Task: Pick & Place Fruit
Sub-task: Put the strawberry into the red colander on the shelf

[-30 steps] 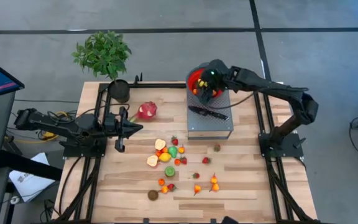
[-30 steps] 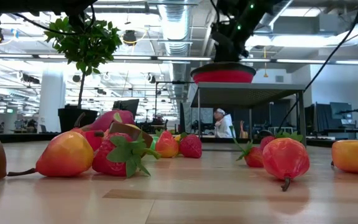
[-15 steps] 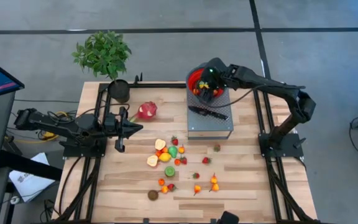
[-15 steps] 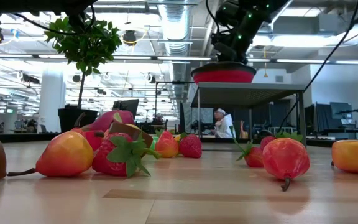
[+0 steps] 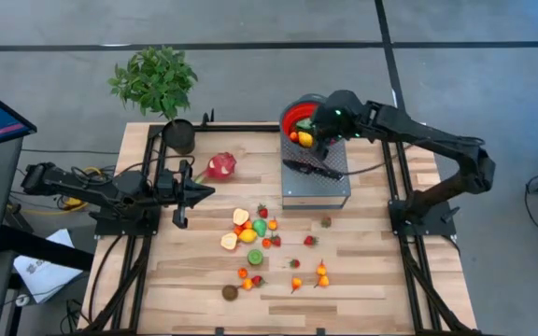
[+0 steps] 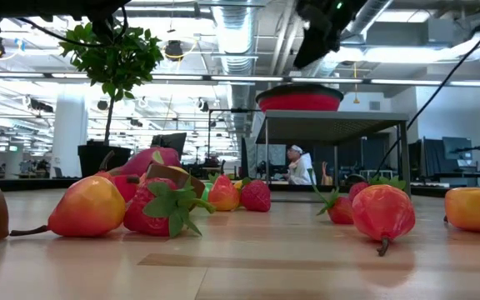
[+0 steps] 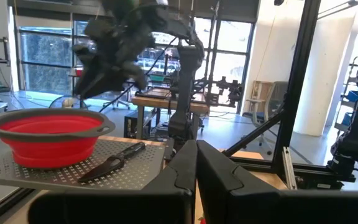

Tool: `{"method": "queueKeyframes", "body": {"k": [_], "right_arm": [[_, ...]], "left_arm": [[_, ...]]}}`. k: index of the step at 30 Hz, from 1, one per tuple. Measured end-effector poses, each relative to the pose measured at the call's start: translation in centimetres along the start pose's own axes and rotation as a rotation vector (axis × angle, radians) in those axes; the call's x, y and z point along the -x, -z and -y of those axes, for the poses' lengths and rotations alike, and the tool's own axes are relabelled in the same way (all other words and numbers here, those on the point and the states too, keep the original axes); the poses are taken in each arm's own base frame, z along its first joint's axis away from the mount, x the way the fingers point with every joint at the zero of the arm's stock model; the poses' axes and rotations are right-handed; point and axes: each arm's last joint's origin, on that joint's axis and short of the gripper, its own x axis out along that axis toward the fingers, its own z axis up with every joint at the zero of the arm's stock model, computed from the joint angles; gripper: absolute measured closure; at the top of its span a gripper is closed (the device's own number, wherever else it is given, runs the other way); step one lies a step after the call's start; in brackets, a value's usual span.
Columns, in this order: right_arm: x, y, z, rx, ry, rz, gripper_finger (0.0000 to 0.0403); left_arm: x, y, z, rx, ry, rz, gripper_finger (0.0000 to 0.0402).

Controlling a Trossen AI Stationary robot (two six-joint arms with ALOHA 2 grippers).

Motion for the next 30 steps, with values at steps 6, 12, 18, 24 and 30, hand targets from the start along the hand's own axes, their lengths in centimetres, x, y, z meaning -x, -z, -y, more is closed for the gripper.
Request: {"method": "queueKeyframes", "body": {"k": [6, 12, 18, 24, 30], "right_arm": [[3.2, 0.9, -2.7, -0.010, -0.092, -0.038, 0.0363], [5.4, 1.5, -6.7, -0.022, -0.209, -0.054, 0.0399], [6.6, 2.1, -11.0, 0.005, -0.258, -0.054, 0.0395], [5.9, 3.2, -14.8, 0.028, -0.276, -0.135, 0.0395], [3.8, 4.8, -18.6, 0.121, -0.289, -0.270, 0.0396]], "left_arm": [[0.0, 0.0, 0.0, 0.000, 0.000, 0.000, 0.0399], [0.0, 0.0, 0.0, 0.000, 0.000, 0.000, 0.0399], [0.0, 0.0, 0.0, 0.000, 0.000, 0.000, 0.0399], [0.0, 0.0, 0.0, 0.003, 0.000, 0.000, 0.0399], [0.0, 0.0, 0.0, 0.003, 0.000, 0.000, 0.0399]]}}
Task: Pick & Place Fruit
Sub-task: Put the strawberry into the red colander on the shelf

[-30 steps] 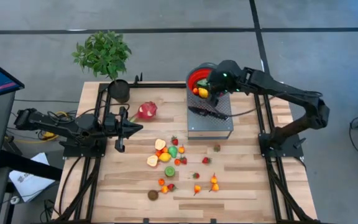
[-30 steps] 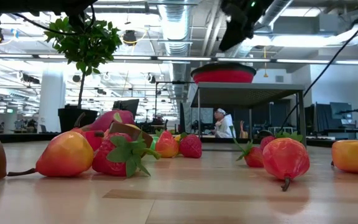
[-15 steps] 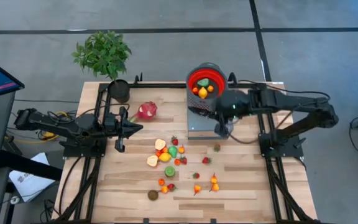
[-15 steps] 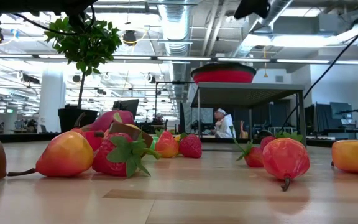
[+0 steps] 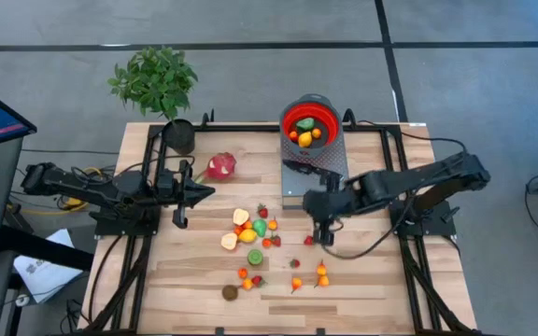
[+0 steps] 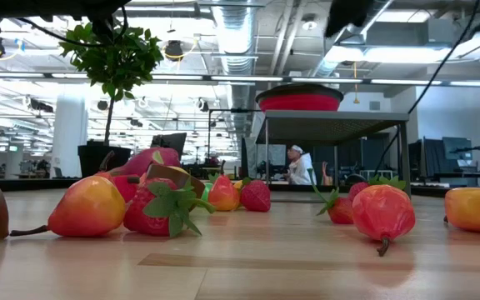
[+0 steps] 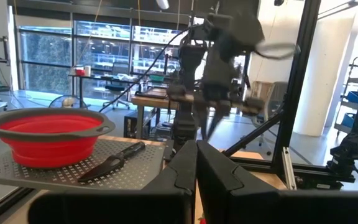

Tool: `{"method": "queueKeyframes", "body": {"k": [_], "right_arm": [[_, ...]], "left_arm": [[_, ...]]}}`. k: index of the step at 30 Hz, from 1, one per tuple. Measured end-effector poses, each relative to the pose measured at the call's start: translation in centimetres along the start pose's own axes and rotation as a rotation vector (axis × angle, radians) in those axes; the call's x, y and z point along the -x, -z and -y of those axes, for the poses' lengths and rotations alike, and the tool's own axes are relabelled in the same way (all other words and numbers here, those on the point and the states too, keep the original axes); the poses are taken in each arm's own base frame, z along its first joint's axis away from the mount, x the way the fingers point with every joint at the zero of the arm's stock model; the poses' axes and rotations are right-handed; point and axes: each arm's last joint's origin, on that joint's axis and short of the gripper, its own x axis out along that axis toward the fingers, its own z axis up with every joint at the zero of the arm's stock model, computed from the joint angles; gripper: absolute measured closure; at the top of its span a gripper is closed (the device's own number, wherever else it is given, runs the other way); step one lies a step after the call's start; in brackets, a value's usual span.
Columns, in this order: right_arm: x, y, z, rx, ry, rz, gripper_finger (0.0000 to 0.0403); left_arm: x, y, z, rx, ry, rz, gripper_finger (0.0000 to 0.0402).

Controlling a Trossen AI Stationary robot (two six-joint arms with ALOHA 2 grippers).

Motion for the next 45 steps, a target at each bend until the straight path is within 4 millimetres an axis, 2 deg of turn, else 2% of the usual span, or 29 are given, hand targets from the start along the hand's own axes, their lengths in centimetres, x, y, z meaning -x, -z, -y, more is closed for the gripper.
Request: {"method": "queueKeyframes", "body": {"k": [9, 15, 19, 22, 25, 29, 34, 40, 45], "right_arm": [[-3.6, 2.0, -2.8, 0.036, 0.055, -0.257, 0.0399], [-4.9, 3.0, -3.5, 0.084, 0.082, -0.389, 0.0402], [-5.2, 3.1, -3.5, 0.016, 0.082, -0.409, 0.0402], [-4.8, 2.8, -4.2, 0.023, 0.045, -0.338, 0.0402], [-3.9, 2.7, -5.3, 0.076, -0.035, -0.182, 0.0402], [-3.2, 3.5, -5.9, 0.097, -0.140, -0.011, 0.0403], [-2.5, 5.2, -4.9, 0.055, -0.191, 0.129, 0.0403], [-3.6, 7.5, -3.9, 0.031, -0.252, 0.255, 0.0403], [-4.5, 8.9, -3.2, 0.014, -0.258, 0.270, 0.0403]], "left_arm": [[0.0, 0.0, 0.0, 0.000, 0.000, 0.001, 0.0399], [0.0, 0.0, 0.0, 0.000, 0.000, 0.000, 0.0399], [0.0, 0.0, 0.0, 0.000, 0.000, 0.000, 0.0399], [0.0, 0.0, 0.0, 0.000, 0.000, 0.000, 0.0399], [0.0, 0.0, 0.0, -0.001, 0.000, 0.000, 0.0399], [0.0, 0.0, 0.0, -0.002, 0.000, 0.000, 0.0399], [0.0, 0.0, 0.0, -0.002, 0.000, -0.001, 0.0399], [0.0, 0.0, 0.0, -0.002, 0.000, 0.000, 0.0399], [0.0, 0.0, 0.0, -0.002, 0.000, -0.001, 0.0399]]}}
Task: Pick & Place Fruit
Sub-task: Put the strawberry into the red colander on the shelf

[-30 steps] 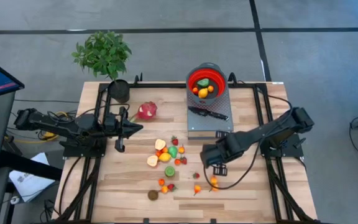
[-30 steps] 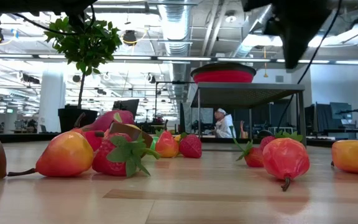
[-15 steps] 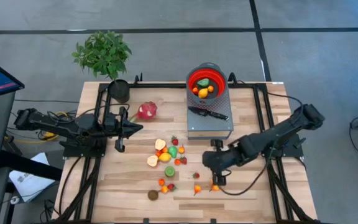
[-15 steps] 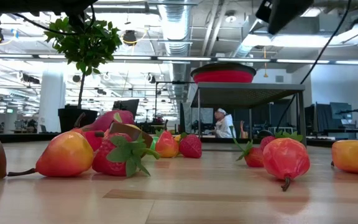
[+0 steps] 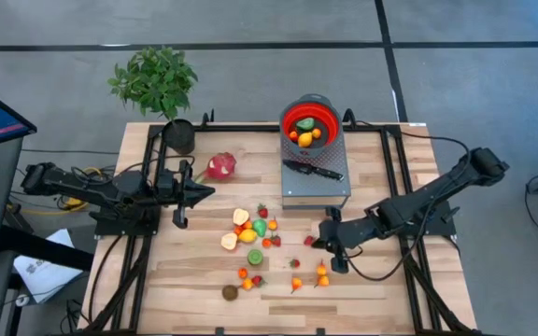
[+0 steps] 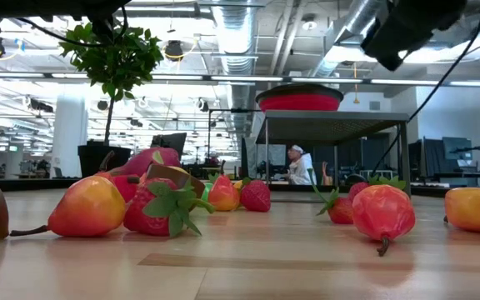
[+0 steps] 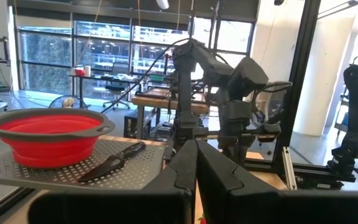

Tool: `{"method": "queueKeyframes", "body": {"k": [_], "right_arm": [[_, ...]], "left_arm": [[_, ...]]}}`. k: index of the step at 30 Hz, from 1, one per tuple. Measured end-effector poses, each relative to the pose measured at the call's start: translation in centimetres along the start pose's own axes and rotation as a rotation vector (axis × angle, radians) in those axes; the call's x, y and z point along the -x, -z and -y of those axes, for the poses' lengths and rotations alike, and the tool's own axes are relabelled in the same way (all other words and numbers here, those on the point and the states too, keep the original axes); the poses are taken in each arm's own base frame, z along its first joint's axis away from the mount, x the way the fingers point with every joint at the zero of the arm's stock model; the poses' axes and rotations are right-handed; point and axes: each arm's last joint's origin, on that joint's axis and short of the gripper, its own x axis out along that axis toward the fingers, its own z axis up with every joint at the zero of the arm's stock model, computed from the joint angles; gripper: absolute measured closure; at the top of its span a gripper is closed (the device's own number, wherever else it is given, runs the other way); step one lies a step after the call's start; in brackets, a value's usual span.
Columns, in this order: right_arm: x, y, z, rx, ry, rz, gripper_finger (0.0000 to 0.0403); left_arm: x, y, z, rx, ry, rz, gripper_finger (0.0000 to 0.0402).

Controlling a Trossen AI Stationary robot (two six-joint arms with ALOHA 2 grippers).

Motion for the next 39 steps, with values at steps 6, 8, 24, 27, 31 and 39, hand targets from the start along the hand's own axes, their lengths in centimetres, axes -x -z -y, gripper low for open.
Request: {"method": "queueKeyframes", "body": {"k": [6, 8, 24, 27, 31, 39], "right_arm": [[-0.6, 0.3, 0.8, -0.044, 0.036, -0.031, 0.0403], [-1.2, 0.5, 1.2, -0.050, 0.059, -0.054, 0.0403], [-6.2, 2.5, 2.5, -0.127, 0.137, -0.243, 0.0288], [-6.2, 2.5, 2.6, -0.128, 0.140, -0.245, 0.0227], [-6.2, 2.5, 2.6, -0.082, 0.134, -0.247, 0.0145], [-7.4, 3.3, 2.7, -0.060, 0.152, -0.290, 0.0076]], "left_arm": [[0.0, 0.0, 0.0, 0.000, 0.000, 0.001, 0.0399], [0.0, 0.0, 0.0, 0.000, 0.000, 0.001, 0.0399], [0.0, 0.0, 0.0, 0.000, 0.000, 0.001, 0.0399], [0.0, 0.0, 0.0, 0.000, 0.000, 0.001, 0.0399], [0.0, 0.0, 0.0, 0.000, 0.000, 0.001, 0.0399], [0.0, 0.0, 0.0, 0.000, 0.000, 0.001, 0.0399]]}}
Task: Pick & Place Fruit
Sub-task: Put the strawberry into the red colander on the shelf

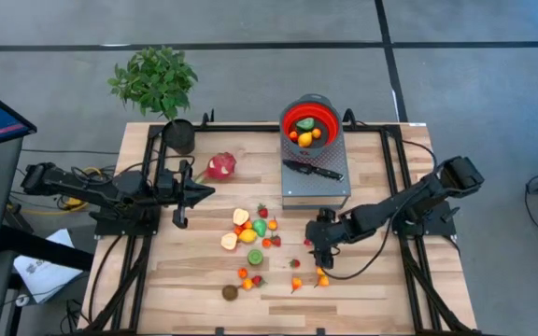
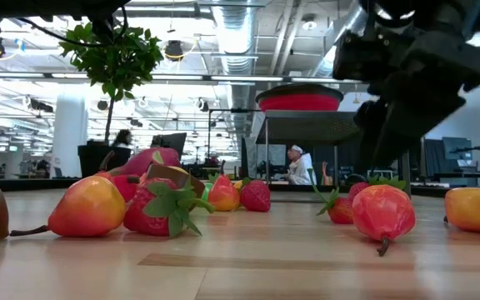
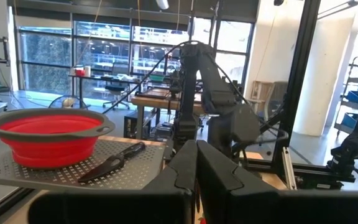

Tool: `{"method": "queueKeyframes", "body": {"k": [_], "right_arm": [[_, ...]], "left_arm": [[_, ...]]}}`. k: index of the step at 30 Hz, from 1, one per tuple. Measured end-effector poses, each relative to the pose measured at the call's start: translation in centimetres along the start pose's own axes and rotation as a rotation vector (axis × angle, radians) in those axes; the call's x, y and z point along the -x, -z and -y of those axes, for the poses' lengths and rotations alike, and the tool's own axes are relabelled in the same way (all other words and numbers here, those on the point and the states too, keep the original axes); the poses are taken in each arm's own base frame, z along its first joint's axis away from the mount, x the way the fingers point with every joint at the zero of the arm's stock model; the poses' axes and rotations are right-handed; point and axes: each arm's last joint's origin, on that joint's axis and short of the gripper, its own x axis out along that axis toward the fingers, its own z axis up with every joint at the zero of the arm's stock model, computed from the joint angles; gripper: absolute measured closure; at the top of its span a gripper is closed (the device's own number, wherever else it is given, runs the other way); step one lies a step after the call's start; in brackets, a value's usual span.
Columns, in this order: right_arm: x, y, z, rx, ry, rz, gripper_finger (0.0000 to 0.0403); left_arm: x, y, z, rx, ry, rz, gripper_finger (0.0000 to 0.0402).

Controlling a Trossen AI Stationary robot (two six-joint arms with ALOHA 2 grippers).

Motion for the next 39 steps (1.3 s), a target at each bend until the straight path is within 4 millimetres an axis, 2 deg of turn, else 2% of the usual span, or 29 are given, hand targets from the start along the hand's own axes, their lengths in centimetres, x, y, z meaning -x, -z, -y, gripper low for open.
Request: {"method": "queueKeyframes", "body": {"k": [4, 10, 25, 39], "right_arm": [[-1.7, 0.6, 0.0, 0.011, 0.029, -0.060, 0.0078], [-2.9, 0.8, -0.1, 0.007, 0.036, -0.070, 0.0098], [-2.9, 0.5, 0.4, -0.014, 0.042, -0.062, 0.0138], [-2.9, 0.5, 0.4, -0.013, 0.041, -0.062, 0.0239]], "left_arm": [[0.0, 0.0, 0.0, 0.000, 0.000, 0.000, 0.0399], [0.0, 0.0, 0.0, 0.002, 0.000, 0.000, 0.0399], [0.0, 0.0, 0.0, 0.002, 0.000, 0.000, 0.0399], [0.0, 0.0, 0.0, 0.002, 0.000, 0.000, 0.0399]]}}
